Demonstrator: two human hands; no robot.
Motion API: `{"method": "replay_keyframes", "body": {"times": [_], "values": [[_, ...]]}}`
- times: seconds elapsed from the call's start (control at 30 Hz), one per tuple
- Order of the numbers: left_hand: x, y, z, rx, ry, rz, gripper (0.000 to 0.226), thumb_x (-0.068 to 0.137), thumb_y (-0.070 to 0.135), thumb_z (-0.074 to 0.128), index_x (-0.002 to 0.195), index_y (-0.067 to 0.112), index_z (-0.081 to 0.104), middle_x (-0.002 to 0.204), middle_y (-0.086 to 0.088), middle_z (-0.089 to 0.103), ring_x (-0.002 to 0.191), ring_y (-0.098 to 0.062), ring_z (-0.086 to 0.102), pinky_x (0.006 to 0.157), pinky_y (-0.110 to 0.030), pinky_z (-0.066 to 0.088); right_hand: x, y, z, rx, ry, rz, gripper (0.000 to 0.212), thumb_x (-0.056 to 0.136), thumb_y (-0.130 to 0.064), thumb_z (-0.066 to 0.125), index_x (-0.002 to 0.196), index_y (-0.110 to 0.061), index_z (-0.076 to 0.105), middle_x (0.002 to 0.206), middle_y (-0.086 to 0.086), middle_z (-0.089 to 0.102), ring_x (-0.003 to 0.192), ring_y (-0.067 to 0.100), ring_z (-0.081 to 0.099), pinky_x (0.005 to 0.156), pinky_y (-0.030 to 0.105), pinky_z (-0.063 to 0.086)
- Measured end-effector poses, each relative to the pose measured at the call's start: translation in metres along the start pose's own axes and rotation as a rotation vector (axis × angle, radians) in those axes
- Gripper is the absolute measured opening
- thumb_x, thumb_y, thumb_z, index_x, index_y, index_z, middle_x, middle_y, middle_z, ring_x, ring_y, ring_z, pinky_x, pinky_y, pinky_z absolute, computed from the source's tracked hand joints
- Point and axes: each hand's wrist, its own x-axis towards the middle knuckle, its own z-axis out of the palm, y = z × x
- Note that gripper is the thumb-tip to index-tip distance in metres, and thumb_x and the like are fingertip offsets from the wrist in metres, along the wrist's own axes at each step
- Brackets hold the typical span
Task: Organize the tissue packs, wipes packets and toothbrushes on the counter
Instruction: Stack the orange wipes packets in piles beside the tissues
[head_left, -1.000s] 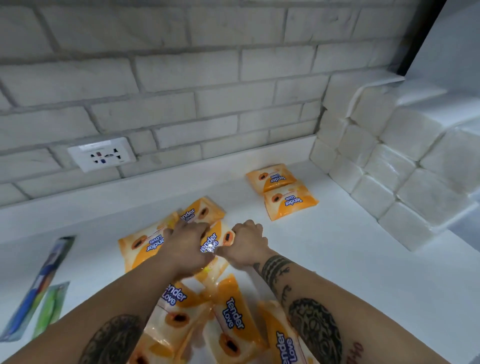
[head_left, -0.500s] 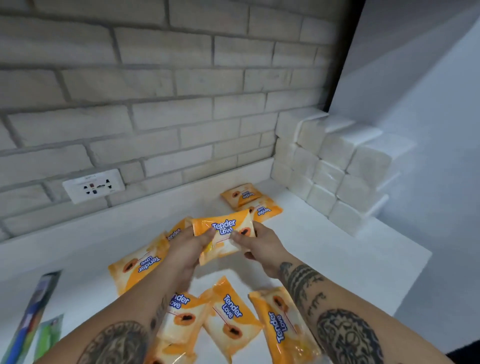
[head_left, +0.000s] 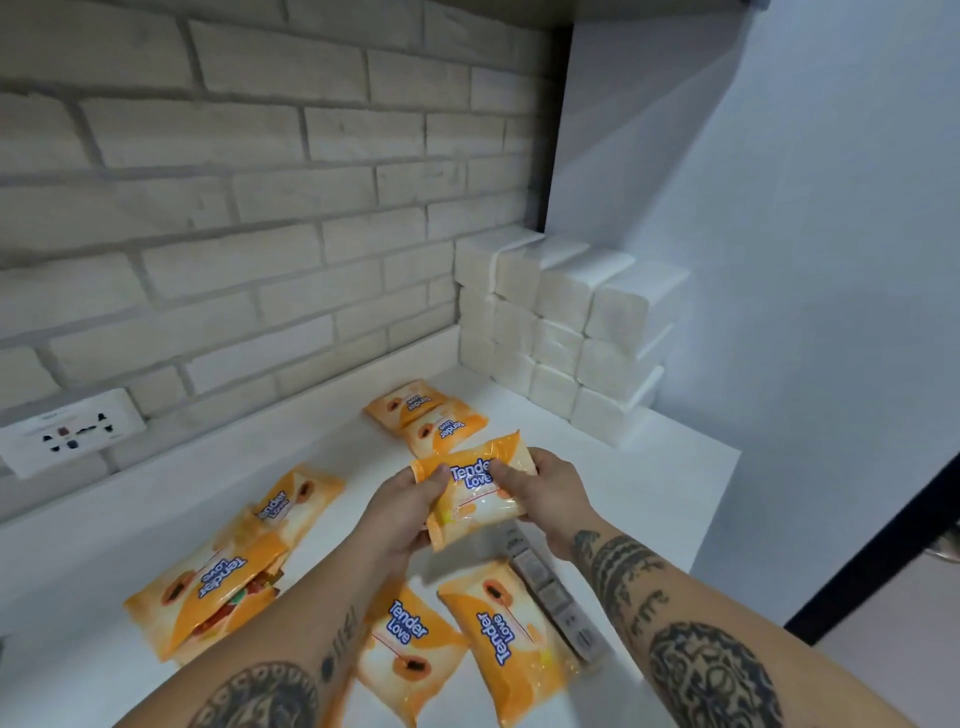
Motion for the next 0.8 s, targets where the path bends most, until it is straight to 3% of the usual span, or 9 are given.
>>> {"method": "replay_keyframes", "body": {"times": [0.07, 0.13, 0.27, 0.4, 0.53, 0.6, 0.7, 0.8], "values": [[0.01, -0.003, 0.011, -0.018, 0.026, -0.009, 0.016, 0.101, 0.026, 0.065, 0.112, 0.017, 0.07, 0.096, -0.005, 0.081, 0.079, -0.022, 0.077, 0.063, -0.031, 0.057, 0.006, 0.001, -0.009, -0.004, 0.025, 0.003, 0.032, 0.089, -0.028, 0.082, 0.111, -0.012, 0.067, 0.095, 0.006, 0.08, 0.08, 0.022, 0.078, 0.063, 0.034, 0.062], [0.021, -0.007, 0.023, -0.054, 0.055, -0.033, 0.016, 0.1, 0.025, 0.066, 0.114, 0.017, 0.069, 0.099, -0.006, 0.081, 0.086, -0.026, 0.078, 0.068, -0.036, 0.06, 0.019, 0.006, -0.017, 0.004, 0.047, 0.019, 0.031, 0.09, -0.034, 0.079, 0.111, -0.016, 0.066, 0.098, 0.005, 0.08, 0.087, 0.024, 0.078, 0.075, 0.041, 0.062], [0.041, -0.013, 0.04, -0.077, 0.112, -0.068, 0.015, 0.099, 0.027, 0.068, 0.111, 0.02, 0.071, 0.098, -0.005, 0.081, 0.09, -0.028, 0.078, 0.078, -0.043, 0.063, 0.049, 0.018, -0.03, 0.044, 0.089, 0.046, 0.021, 0.093, -0.02, 0.073, 0.113, -0.015, 0.066, 0.107, 0.008, 0.077, 0.093, 0.025, 0.076, 0.083, 0.043, 0.063], [0.072, -0.022, 0.047, -0.008, 0.203, -0.062, 0.015, 0.097, 0.023, 0.071, 0.111, 0.019, 0.069, 0.102, -0.005, 0.08, 0.086, -0.025, 0.078, 0.072, -0.038, 0.063, 0.087, 0.03, -0.039, -0.058, 0.105, 0.008, 0.028, 0.092, -0.019, 0.076, 0.118, -0.016, 0.066, 0.104, 0.006, 0.076, 0.086, 0.02, 0.075, 0.069, 0.031, 0.06], [0.092, -0.032, 0.046, 0.241, 0.306, -0.017, 0.055, 0.086, 0.018, 0.078, 0.135, 0.017, 0.053, 0.114, -0.006, 0.073, 0.095, -0.026, 0.074, 0.089, -0.047, 0.061, 0.126, 0.048, -0.04, -0.282, 0.089, -0.018, 0.043, 0.089, -0.03, 0.08, 0.127, -0.019, 0.062, 0.11, 0.001, 0.073, 0.096, 0.021, 0.072, 0.089, 0.041, 0.06], [0.099, -0.039, 0.044, 0.431, 0.35, 0.014, 0.071, 0.082, 0.021, 0.08, 0.143, 0.02, 0.045, 0.116, -0.003, 0.071, 0.097, -0.024, 0.07, 0.088, -0.037, 0.057, 0.142, 0.056, -0.038, -0.376, 0.05, -0.037, 0.043, 0.091, -0.031, 0.077, 0.13, -0.019, 0.061, 0.113, 0.001, 0.071, 0.098, 0.019, 0.069, 0.087, 0.033, 0.057], [0.106, -0.049, 0.043, 0.628, 0.396, 0.055, 0.06, 0.085, 0.02, 0.077, 0.139, 0.022, 0.05, 0.111, -0.003, 0.066, 0.09, -0.021, 0.059, 0.076, -0.025, 0.043, 0.16, 0.069, -0.03, -0.523, 0.006, -0.085, 0.045, 0.094, -0.03, 0.074, 0.134, -0.017, 0.06, 0.122, 0.003, 0.068, 0.1, 0.017, 0.065, 0.08, 0.022, 0.047], [0.119, -0.061, 0.043, 0.741, 0.447, 0.1, 0.042, 0.089, 0.025, 0.074, 0.128, 0.021, 0.061, 0.118, -0.005, 0.065, 0.101, -0.023, 0.062, 0.079, -0.026, 0.043, 0.174, 0.083, -0.018, -0.641, 0.027, -0.136, 0.044, 0.098, -0.032, 0.069, 0.138, -0.017, 0.059, 0.135, 0.007, 0.059, 0.12, 0.023, 0.057, 0.101, 0.031, 0.045]]}}
